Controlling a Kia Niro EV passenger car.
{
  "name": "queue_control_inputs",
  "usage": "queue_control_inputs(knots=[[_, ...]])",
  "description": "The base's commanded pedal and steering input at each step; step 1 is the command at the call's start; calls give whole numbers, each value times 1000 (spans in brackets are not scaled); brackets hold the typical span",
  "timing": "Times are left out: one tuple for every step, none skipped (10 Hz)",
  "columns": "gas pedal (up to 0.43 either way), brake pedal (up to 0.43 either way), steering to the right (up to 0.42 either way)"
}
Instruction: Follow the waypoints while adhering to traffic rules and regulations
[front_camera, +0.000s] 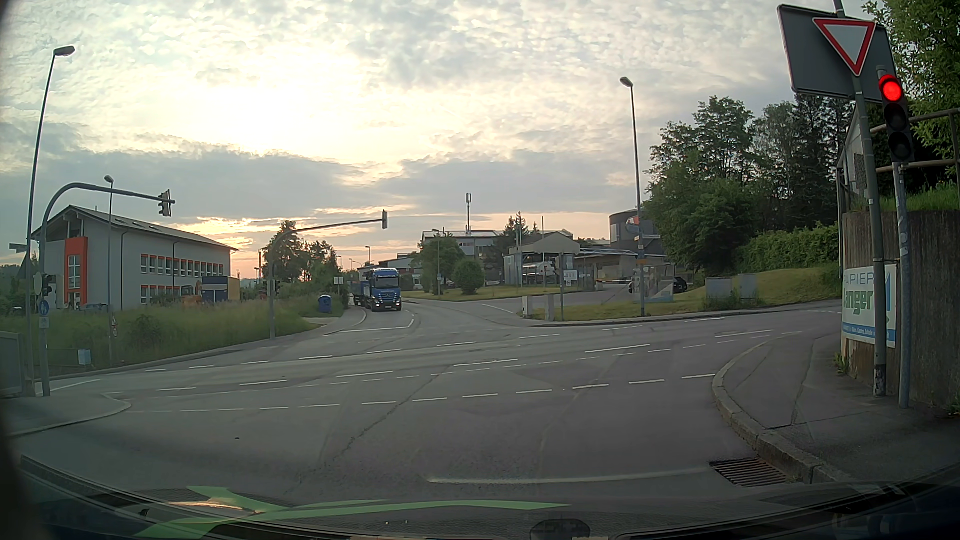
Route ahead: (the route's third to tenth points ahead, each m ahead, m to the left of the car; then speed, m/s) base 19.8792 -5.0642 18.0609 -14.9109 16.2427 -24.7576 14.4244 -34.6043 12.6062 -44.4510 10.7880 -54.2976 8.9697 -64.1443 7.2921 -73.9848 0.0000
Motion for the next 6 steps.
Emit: queue_control_inputs(knots=[[0,396,4],[0,396,4],[0,396,4],[0,396,4],[0,396,4],[0,396,4]])
